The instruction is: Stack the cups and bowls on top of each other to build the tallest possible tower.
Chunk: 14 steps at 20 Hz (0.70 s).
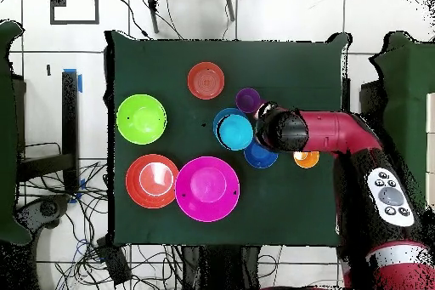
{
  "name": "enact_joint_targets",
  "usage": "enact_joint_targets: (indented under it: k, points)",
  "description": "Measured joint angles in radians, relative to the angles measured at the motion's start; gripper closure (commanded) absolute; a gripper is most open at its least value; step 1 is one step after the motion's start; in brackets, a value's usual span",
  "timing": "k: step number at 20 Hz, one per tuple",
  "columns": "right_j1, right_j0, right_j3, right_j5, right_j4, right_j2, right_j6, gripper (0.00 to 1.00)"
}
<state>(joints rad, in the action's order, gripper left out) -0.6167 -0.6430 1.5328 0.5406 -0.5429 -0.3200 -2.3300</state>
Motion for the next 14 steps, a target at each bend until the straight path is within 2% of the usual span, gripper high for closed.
enact_joint_targets:
  k: [14]
  points:
    - [0.011,0.005,-0.041,0.003,-0.001,0.000,0.000,0.00]
